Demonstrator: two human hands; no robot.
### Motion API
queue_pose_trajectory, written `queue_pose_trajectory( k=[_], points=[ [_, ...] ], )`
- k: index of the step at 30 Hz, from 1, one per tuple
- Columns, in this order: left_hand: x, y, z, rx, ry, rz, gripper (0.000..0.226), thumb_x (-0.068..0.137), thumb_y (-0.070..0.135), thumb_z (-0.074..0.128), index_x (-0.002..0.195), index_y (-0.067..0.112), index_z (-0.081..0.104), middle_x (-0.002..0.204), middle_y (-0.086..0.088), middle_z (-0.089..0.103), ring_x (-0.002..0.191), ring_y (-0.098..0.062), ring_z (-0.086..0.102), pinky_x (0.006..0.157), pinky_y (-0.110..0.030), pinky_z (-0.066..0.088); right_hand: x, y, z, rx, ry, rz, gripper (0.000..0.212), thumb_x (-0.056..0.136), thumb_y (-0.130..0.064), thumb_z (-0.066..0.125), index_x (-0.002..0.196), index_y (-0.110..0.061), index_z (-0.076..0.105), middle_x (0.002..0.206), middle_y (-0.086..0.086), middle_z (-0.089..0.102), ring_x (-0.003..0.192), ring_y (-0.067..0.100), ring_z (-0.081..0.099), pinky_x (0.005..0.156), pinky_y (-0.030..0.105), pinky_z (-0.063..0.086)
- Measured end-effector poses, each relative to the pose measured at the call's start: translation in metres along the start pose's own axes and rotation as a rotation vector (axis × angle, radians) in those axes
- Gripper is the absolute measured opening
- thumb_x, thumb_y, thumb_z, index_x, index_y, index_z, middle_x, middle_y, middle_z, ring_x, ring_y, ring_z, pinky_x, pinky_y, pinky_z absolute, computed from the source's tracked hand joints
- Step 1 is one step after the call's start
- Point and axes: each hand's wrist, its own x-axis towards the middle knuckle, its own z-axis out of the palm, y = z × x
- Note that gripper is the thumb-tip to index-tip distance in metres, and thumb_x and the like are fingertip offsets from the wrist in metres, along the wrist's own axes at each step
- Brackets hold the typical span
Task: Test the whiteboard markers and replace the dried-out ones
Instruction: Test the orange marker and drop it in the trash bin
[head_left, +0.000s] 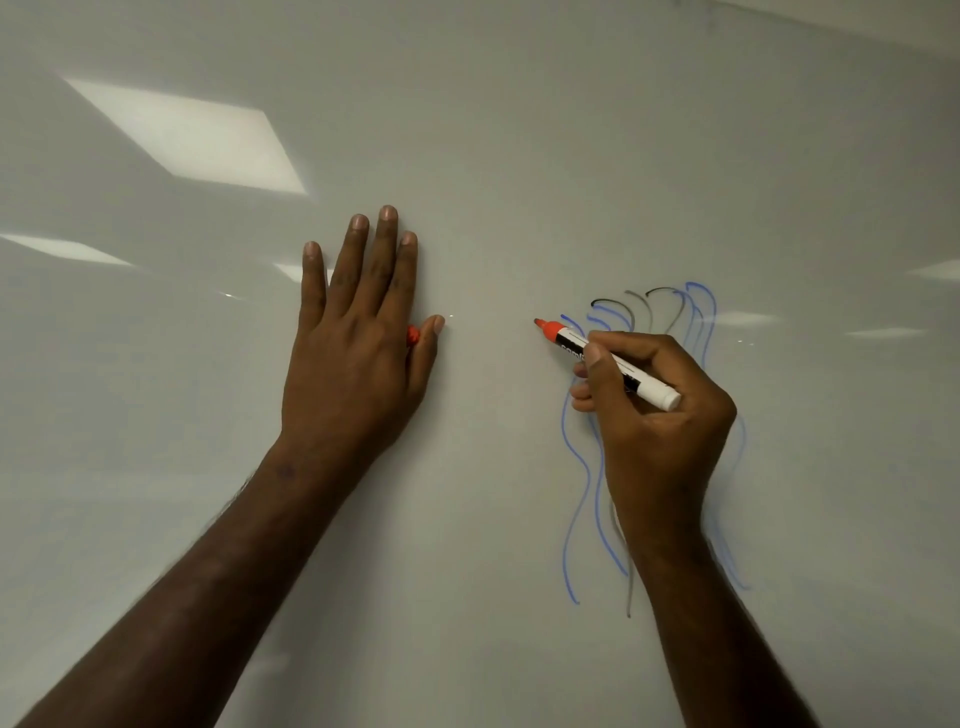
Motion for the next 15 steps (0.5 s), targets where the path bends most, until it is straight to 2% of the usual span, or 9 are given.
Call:
queue_pose_trajectory(
  k=[3,5,8,11,15],
  points=[
    [0.0,0.0,0.0,-0.004,0.001,-0.004,0.064,0.106,0.04,0.028,0.159,0.008,0.014,0.168,-0.011,0.007,0.155,-0.027,0.003,0.124,-0.054,0.007,0.001,0.001,0.003,-0.071,-0.042,-0.062,0.011,0.091,-0.019,0.069,0.094,-0.01,0.075,0.08,0.0,0.074,0.069,0.022,0.072,0.057,0.047,0.056],
    [-0.001,0.0,0.0,-0.005,0.002,-0.003,0.064,0.106,0.04,0.029,0.159,0.008,0.014,0.168,-0.011,0.007,0.155,-0.027,0.003,0.124,-0.054,0.007,0.002,0.004,-0.001,-0.149,-0.043,-0.126,0.009,0.09,-0.014,0.07,0.092,-0.007,0.075,0.079,0.0,0.073,0.069,0.02,0.071,0.058,0.043,0.055],
    [-0.001,0.0,0.0,-0.005,-0.003,-0.006,0.064,0.106,0.04,0.028,0.159,0.008,0.013,0.168,-0.011,0.006,0.155,-0.026,0.002,0.124,-0.054,0.007,-0.006,0.005,-0.012,-0.235,0.001,-0.179,0.004,0.087,-0.006,0.072,0.083,-0.005,0.073,0.073,0.001,0.069,0.063,0.019,0.065,0.057,0.039,0.051],
    [0.0,0.0,-0.001,0.001,-0.006,-0.008,0.064,0.106,0.041,0.027,0.159,0.009,0.012,0.168,-0.011,0.006,0.155,-0.026,0.002,0.124,-0.054,0.006,-0.038,0.002,-0.022,-0.36,-0.066,-0.292,0.013,0.088,-0.009,0.072,0.076,-0.005,0.071,0.067,0.003,0.064,0.058,0.018,0.057,0.055,0.031,0.046],
    [-0.001,0.0,-0.001,-0.009,0.001,-0.008,0.064,0.106,0.04,0.028,0.159,0.008,0.013,0.168,-0.011,0.007,0.155,-0.026,0.003,0.124,-0.054,0.007,-0.078,0.007,-0.051,-0.322,-0.101,-0.213,0.012,0.086,-0.013,0.071,0.075,-0.008,0.073,0.066,0.001,0.064,0.056,0.018,0.059,0.054,0.031,0.048]
  ],
)
